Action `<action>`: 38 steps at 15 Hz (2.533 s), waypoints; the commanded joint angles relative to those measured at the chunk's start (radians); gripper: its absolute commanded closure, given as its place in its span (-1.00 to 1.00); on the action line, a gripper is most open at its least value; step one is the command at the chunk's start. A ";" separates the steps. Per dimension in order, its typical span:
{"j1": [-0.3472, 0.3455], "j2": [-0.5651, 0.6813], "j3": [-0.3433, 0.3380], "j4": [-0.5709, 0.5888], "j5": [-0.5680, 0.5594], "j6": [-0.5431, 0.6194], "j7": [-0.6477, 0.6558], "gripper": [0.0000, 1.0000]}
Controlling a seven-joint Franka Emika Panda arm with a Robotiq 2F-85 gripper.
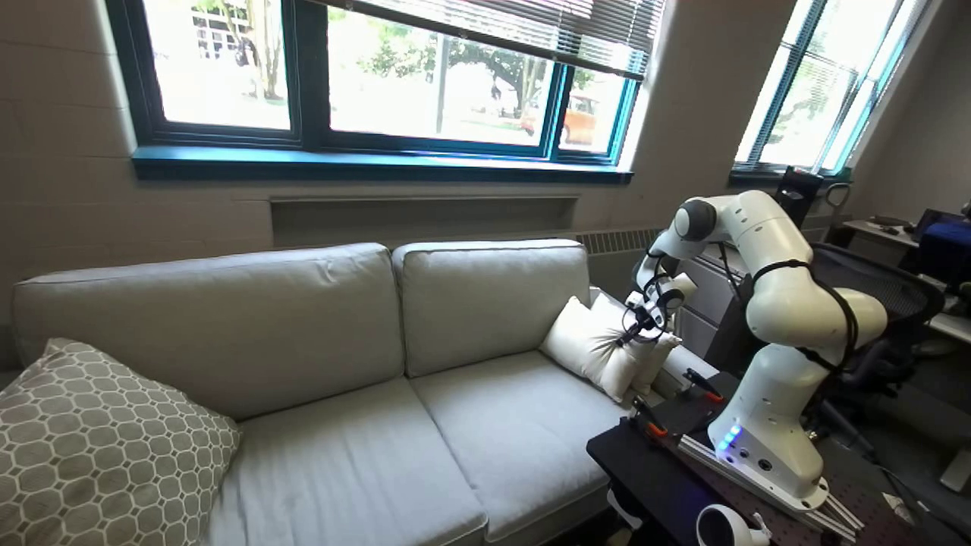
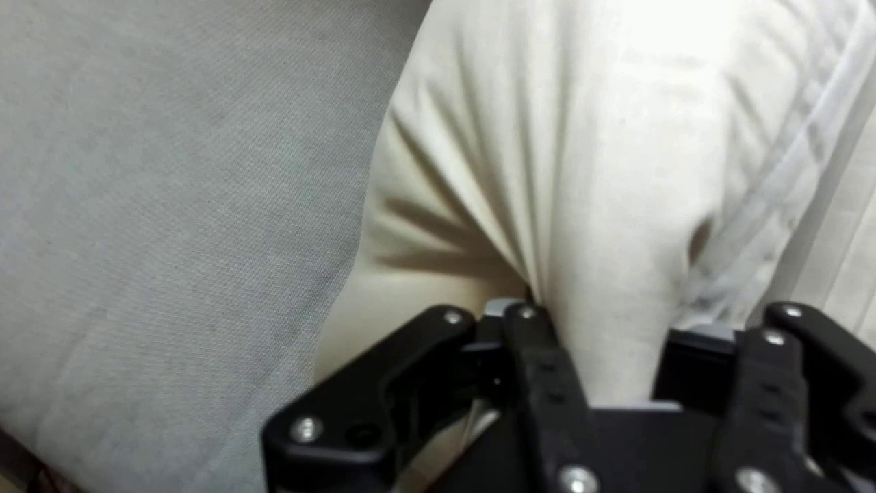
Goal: Arrange the pillows to the right
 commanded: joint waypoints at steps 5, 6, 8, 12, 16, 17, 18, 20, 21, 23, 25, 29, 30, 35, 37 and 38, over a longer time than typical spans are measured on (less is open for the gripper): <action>-0.046 -0.002 0.000 0.020 0.016 -0.050 0.011 0.99; -0.043 -0.007 -0.002 0.012 0.013 -0.048 0.009 1.00; -0.037 -0.016 -0.005 -0.002 0.016 -0.036 0.007 0.49; -0.047 -0.038 -0.004 -0.027 0.043 -0.027 -0.013 0.21; -0.071 -0.080 -0.014 -0.067 0.095 -0.025 -0.042 -0.40; -0.078 -0.092 -0.018 -0.078 0.111 -0.025 -0.050 -0.57; -0.084 -0.109 -0.022 -0.094 0.127 -0.025 -0.059 -0.71; -0.095 -0.133 -0.028 -0.117 0.159 -0.028 -0.080 -0.98; -0.100 -0.148 -0.032 -0.131 0.175 -0.030 -0.094 -1.00; -0.103 -0.180 -0.039 -0.163 0.211 -0.025 -0.120 -1.00; -0.104 -0.213 -0.046 -0.195 0.249 -0.023 -0.150 -1.00; -0.089 -0.285 -0.053 -0.263 0.310 -0.026 -0.215 -1.00; -0.083 -0.303 -0.053 -0.280 0.320 -0.025 -0.229 -1.00; -0.051 -0.421 -0.046 -0.392 0.312 -0.085 -0.283 -1.00; -0.027 -0.466 -0.041 -0.438 0.290 -0.131 -0.295 -1.00; -0.012 -0.488 -0.039 -0.460 0.272 -0.156 -0.297 -1.00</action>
